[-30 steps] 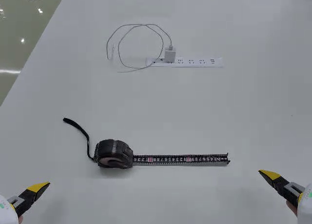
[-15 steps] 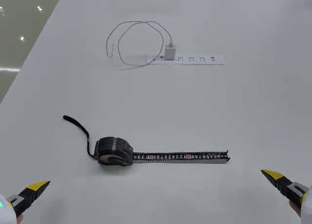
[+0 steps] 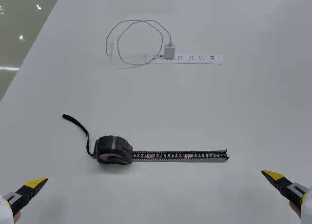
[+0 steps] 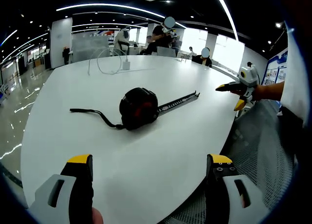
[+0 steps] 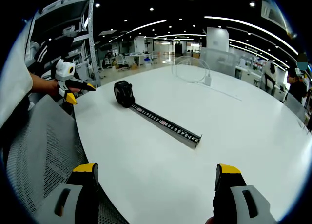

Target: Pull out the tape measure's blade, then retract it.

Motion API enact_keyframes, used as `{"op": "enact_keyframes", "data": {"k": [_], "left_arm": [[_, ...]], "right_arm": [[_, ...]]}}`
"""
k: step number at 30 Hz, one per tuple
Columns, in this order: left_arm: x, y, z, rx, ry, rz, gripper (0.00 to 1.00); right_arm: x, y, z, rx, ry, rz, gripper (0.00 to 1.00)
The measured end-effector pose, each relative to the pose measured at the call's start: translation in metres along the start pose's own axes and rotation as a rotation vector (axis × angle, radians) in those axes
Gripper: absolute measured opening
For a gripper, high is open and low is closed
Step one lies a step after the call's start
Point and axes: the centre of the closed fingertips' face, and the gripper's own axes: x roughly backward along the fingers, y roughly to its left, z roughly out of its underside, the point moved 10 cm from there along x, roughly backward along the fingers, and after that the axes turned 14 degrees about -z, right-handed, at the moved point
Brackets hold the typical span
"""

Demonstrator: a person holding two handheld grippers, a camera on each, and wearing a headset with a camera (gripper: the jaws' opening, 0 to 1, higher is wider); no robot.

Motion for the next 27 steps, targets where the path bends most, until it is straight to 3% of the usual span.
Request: {"op": "enact_keyframes", "data": {"k": [17, 27], "left_arm": [[-0.002, -0.002, -0.004, -0.006, -0.007, -0.003, 0.94], [-0.010, -0.010, -0.009, -0.008, -0.019, 0.007, 0.94]], "right_arm": [[0.001, 0.000, 0.000, -0.005, 0.002, -0.002, 0.99], [0.001, -0.001, 0.000, -0.008, -0.001, -0.003, 0.99]]}}
